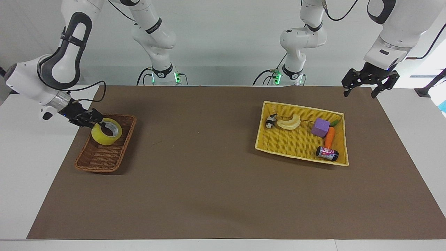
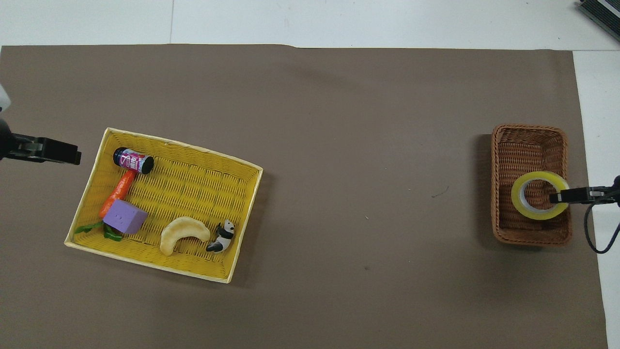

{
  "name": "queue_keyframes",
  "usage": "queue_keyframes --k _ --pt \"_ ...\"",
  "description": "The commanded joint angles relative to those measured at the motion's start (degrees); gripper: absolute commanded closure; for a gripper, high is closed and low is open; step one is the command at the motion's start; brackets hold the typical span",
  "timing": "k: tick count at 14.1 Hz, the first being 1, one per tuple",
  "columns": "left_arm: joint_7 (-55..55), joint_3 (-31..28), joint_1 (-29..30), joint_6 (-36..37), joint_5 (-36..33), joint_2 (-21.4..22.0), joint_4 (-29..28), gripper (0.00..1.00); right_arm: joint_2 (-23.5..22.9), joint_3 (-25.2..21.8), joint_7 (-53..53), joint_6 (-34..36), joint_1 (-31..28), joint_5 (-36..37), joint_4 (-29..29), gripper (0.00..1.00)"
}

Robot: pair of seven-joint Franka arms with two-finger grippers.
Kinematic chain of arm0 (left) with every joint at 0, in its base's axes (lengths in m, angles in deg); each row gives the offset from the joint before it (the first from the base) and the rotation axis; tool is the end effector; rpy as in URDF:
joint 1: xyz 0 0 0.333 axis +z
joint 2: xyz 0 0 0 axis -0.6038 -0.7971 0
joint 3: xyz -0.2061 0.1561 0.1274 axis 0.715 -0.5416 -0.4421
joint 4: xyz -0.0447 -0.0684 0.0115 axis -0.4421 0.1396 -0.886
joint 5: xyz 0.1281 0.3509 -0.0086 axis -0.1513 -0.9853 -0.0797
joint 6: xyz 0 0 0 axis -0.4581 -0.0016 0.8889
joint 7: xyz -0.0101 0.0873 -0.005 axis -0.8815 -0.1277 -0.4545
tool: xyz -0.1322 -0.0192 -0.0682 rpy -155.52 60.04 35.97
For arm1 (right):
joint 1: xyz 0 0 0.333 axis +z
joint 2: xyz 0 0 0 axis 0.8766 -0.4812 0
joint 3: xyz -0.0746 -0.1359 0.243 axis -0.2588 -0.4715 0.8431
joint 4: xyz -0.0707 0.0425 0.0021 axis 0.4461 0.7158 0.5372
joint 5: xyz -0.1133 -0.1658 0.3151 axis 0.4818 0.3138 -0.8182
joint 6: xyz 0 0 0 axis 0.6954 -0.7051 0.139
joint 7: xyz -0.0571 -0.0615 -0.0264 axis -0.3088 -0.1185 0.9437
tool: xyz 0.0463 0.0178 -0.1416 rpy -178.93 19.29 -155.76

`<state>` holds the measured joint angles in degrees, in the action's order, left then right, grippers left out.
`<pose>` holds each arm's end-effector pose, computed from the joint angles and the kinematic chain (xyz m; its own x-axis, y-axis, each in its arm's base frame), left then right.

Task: Move tape to another basket
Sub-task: 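Open the right gripper and release the tape in the basket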

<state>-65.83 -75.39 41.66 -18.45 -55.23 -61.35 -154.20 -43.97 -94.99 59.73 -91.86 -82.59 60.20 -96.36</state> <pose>0.5269 -0.0087 0.5651 0.9892 -0.1430 0.0325 -0.1422 -0.9895 -0.0267 0.4926 -0.2216 0.3061 0.9993 -0.0162 -0.0326 -0.0281 -0.9133 -0.4064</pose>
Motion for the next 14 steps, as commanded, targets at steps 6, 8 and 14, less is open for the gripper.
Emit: queue_keyframes --k 6,8,14 --pt "-0.1 0.1 1.3 3.4 0.1 -0.5 1.3 0.00 -3.3 0.4 1.3 1.0 -0.5 -3.9 5.9 0.00" --pt "0.0 0.1 1.1 4.9 0.1 0.0 0.7 0.00 -3.2 0.7 -1.8 1.1 0.1 -2.9 9.5 0.00" --pt "-1.4 0.2 0.5 3.4 0.3 -0.1 0.8 0.00 -2.1 1.2 -7.9 0.2 6.5 4.9 17.8 0.00"
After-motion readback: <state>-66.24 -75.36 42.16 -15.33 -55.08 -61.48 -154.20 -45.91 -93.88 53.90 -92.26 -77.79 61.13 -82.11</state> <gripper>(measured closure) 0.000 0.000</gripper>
